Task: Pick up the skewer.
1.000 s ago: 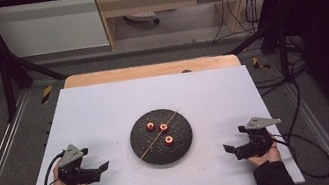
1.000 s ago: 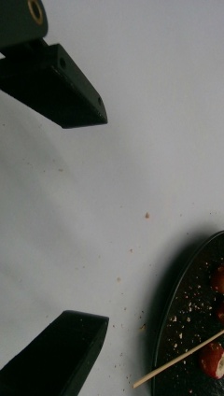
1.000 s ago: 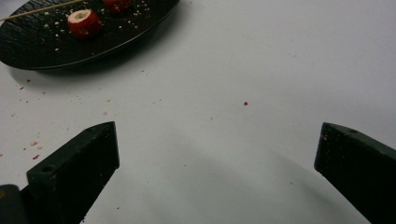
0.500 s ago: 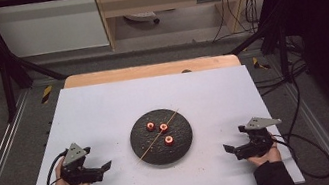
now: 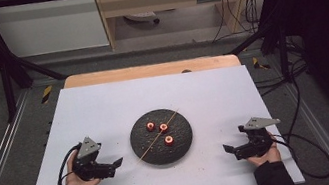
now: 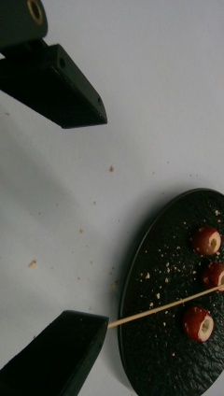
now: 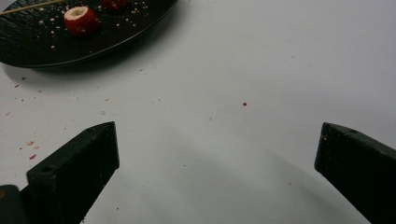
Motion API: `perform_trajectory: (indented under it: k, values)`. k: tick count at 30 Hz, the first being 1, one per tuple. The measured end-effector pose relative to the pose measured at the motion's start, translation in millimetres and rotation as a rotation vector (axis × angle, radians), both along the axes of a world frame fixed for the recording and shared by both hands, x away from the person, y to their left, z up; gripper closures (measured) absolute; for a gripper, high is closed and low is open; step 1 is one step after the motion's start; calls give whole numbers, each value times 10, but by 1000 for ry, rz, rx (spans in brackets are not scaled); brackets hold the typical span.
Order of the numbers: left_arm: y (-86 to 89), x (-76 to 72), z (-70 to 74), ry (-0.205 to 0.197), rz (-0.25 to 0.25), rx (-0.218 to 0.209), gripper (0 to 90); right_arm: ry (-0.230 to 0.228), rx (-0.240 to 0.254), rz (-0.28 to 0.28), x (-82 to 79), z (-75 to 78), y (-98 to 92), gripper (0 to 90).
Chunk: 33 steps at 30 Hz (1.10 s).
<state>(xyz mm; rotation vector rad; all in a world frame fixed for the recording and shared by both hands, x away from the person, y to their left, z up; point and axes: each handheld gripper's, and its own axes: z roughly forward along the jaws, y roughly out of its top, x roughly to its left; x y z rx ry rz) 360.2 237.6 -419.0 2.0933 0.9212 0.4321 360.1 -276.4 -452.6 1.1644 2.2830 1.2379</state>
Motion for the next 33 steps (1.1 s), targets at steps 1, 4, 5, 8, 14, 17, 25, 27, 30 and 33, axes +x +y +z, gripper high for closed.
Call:
perform_trajectory:
  k: [1,4,5,8,14,17,25,27,30,33]
  values:
    - [0,0,0,0,0,0,38,0,0,0,0,0,0,6]
    - [-68,25,46,5,0,-3,39,1,-6,-1,1,2,-2,6]
    - [-93,35,64,7,-2,-2,39,1,-6,0,1,3,-3,6]
    - [-175,62,126,10,-6,2,41,1,-8,-1,2,5,-3,6]
    - [-431,109,254,23,-35,-5,66,3,-17,2,0,11,22,6]
    - [-518,127,272,34,-44,5,82,1,-16,0,-2,16,28,6]
    - [-874,240,249,88,-75,65,165,4,-23,1,2,13,28,6]
    - [-911,255,237,92,-77,74,181,5,-23,2,2,14,27,6]
    - [-1005,292,192,114,-83,98,264,7,-23,1,-1,19,24,6]
    - [-1108,329,122,145,-94,136,339,4,-23,0,1,20,22,6]
